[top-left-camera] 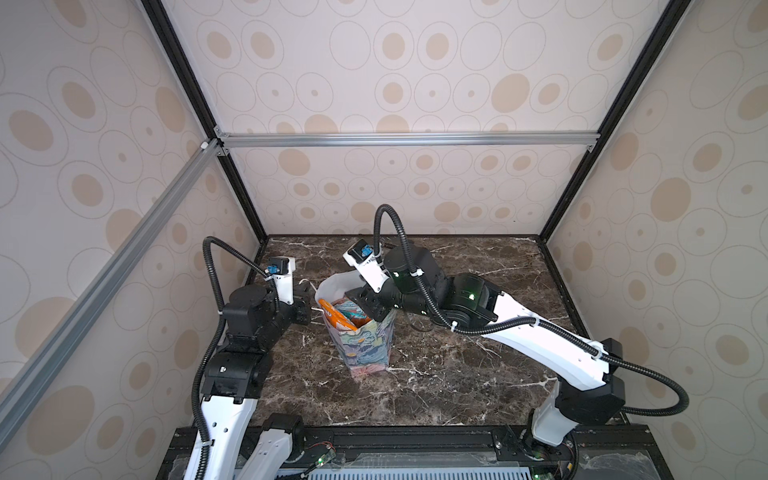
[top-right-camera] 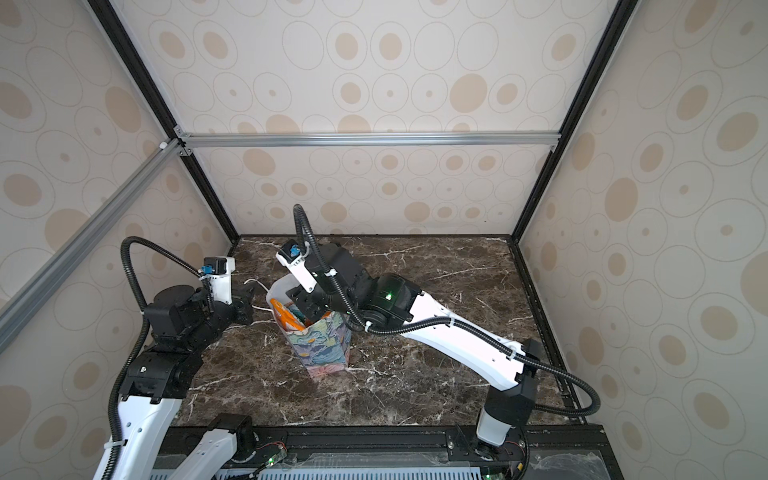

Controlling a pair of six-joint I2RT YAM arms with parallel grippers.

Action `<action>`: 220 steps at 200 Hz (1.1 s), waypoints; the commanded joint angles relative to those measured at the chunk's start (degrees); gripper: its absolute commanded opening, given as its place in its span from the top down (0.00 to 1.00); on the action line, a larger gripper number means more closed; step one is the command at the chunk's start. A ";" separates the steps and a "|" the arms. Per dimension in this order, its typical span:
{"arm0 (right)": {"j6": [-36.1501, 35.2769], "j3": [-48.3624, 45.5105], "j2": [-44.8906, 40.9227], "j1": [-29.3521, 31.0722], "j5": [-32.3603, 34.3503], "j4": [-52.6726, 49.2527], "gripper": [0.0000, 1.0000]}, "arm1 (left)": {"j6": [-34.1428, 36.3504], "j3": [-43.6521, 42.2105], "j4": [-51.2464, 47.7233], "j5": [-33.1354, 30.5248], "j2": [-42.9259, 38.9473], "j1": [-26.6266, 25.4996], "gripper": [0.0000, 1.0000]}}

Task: Place the snacks into the paper bag
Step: 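Lower the orange packet into the bag and open the right gripper, then raise the right gripper from the bag while the left gripper releases the bag handle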

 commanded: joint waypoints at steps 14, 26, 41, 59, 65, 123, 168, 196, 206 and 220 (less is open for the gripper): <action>-3.21 6.14 8.56 0.23 -7.84 -11.85 0.57 | 1.19 2.18 0.44 0.19 0.22 -0.08 0.95; -3.84 8.84 11.27 0.28 -9.14 -14.48 0.57 | 1.12 2.41 0.46 0.29 0.13 -0.09 0.95; -4.26 11.82 14.35 0.29 -8.42 -16.93 0.58 | 0.97 2.61 0.25 0.04 -0.02 -0.09 0.95; -4.77 13.45 16.76 0.24 -5.95 -17.90 0.62 | 0.93 2.79 -0.09 -0.18 -0.29 -0.09 0.94; -4.92 13.98 17.30 0.23 -5.31 -18.04 0.65 | 0.97 2.79 -0.18 -0.26 -0.36 -0.09 0.94; -5.27 19.33 19.09 0.13 -3.57 -17.95 0.49 | 0.72 2.61 -0.92 -1.60 -0.27 -0.06 0.76; -6.80 18.28 10.76 0.15 2.11 -13.44 0.46 | -1.13 10.27 -6.91 -10.98 3.14 -0.09 0.00; -7.12 5.23 -0.86 -0.27 9.58 -4.97 0.44 | -3.24 17.53 -11.57 -16.27 5.50 -0.09 0.00; -6.74 -0.38 -5.49 -0.98 11.57 -1.36 0.42 | -3.60 19.81 -12.82 -17.53 6.25 -0.09 0.00; -4.10 -5.05 -10.86 -2.85 13.92 -0.20 0.39 | -4.06 22.67 -14.56 -17.71 7.46 -0.11 0.00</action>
